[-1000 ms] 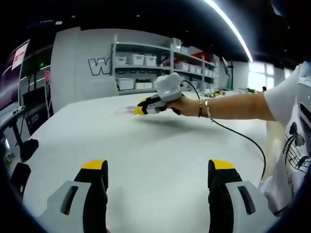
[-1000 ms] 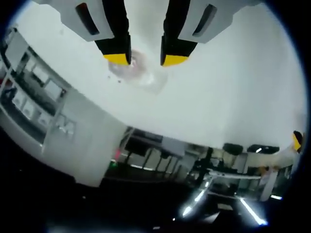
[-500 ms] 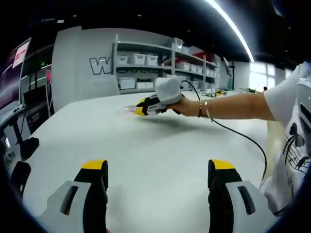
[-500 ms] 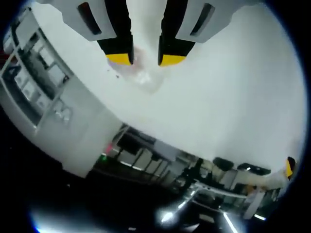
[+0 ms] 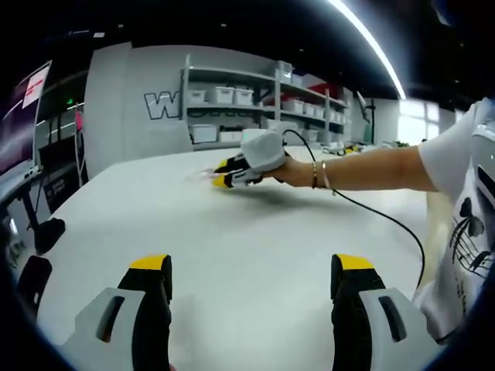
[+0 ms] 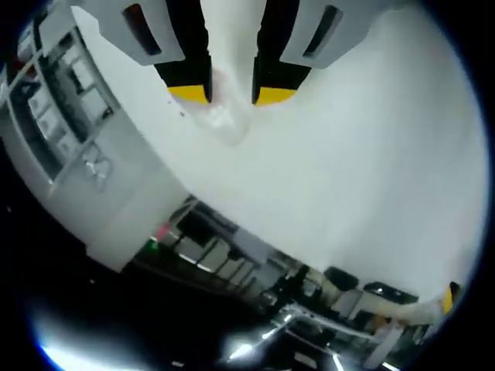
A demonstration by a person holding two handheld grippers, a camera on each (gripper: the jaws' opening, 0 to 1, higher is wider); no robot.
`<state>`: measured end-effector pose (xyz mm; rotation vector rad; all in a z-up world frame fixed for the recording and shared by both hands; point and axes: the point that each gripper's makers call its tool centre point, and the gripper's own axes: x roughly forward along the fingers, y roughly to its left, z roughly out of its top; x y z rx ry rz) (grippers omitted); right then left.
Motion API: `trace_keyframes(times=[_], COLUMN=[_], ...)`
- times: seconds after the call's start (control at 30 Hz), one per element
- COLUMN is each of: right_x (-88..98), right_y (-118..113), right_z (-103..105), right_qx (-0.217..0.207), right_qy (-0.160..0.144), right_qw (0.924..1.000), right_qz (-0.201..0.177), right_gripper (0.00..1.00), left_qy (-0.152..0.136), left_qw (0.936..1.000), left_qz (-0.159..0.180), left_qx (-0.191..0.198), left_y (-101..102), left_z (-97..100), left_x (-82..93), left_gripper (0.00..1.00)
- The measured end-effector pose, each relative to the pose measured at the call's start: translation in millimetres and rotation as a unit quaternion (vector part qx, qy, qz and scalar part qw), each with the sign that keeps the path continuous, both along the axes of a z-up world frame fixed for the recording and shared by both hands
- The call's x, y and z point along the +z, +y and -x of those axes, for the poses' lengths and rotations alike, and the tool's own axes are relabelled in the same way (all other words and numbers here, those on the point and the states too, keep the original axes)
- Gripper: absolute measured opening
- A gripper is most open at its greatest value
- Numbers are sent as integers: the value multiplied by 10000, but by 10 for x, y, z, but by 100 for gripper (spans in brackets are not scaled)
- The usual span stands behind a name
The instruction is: Open the resealable bag by pulling the two sides of the seal apart until the entire bag opening is separated and visibly accessible.
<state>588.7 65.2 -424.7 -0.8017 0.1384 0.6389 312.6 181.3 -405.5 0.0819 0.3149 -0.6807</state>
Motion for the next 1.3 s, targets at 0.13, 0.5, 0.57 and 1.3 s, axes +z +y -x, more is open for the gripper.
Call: trace_keyframes(times=[0.13, 0.5, 0.57, 1.3], right_x=[0, -48, -44, -55], right_y=[26, 82, 97, 164], right_z=[-19, -89, -100, -211], right_qx=[16, -40, -43, -139], right_qy=[-17, -20, -37, -242], right_qw=[10000, 10000, 9999, 9991], right_qz=[21, 78, 94, 324], right_gripper=[19, 19, 19, 19], left_qy=[14, -2, -9, 10], left_qw=[10000, 10000, 10000, 9999], left_qz=[10, 3, 13, 76], left_qx=[-1, 64, 71, 139], left_y=[-1, 76, 82, 153], left_z=[-3, -38, -45, -29], left_x=[-15, 1, 5, -62], left_gripper=[83, 83, 83, 83])
